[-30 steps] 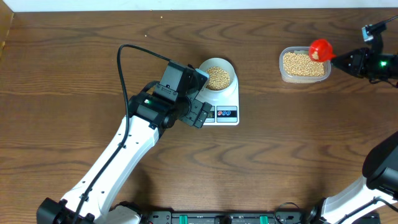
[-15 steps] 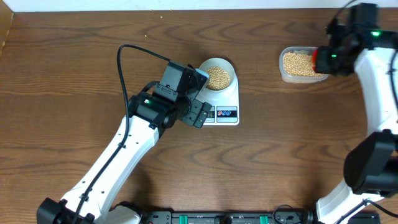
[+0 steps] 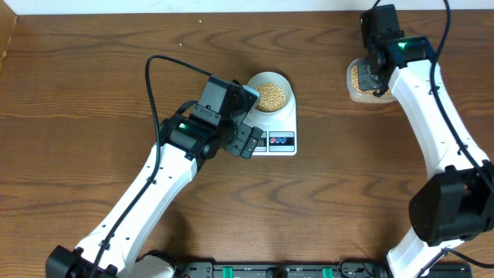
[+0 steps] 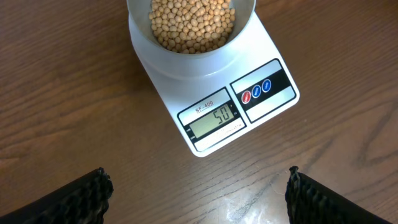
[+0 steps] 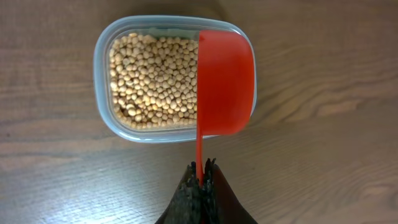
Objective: Scoop item into bowl and weigh 50g on scale
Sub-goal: 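Lower the scoop into the tub and open the right gripper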
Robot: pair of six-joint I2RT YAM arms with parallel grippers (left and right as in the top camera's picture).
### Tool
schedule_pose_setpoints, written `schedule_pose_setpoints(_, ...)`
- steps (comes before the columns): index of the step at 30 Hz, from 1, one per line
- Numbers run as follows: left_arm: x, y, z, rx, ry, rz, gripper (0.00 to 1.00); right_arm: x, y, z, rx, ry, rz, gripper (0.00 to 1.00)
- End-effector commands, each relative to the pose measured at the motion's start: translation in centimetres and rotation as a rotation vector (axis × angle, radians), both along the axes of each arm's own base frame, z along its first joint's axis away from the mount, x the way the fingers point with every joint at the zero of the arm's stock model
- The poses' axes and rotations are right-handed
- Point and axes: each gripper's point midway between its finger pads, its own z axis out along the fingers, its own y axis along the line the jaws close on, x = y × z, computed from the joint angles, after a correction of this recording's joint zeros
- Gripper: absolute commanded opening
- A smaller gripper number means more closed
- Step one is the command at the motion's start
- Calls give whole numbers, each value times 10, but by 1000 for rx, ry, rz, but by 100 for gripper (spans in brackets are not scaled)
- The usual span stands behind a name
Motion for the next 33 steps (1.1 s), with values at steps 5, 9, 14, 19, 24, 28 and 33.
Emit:
schedule_pose_setpoints(5,1,2,2,8,-7,2,91,2,25,1,596,-85,-448,1)
schedule_pose_setpoints(9,1,2,2,8,-7,2,91,12,19,5,691,-141,-586,1)
schedule_pose_setpoints(14,1,2,2,8,-7,2,91,13,8,0,755,-172,-767,1)
schedule_pose_setpoints(19,1,2,2,8,-7,2,91,15,0,-18,768,-185,-812,1)
schedule_pose_setpoints(24,1,2,2,8,-7,2,92,14,-4,-41,761,-184,-807,1)
schedule_pose_setpoints(28,1,2,2,8,-7,2,91,9,-5,-48,753,-167,-815,6)
schedule_pose_setpoints(33,1,2,2,8,-7,2,92,-3,2,-56,762,-95,-790,40)
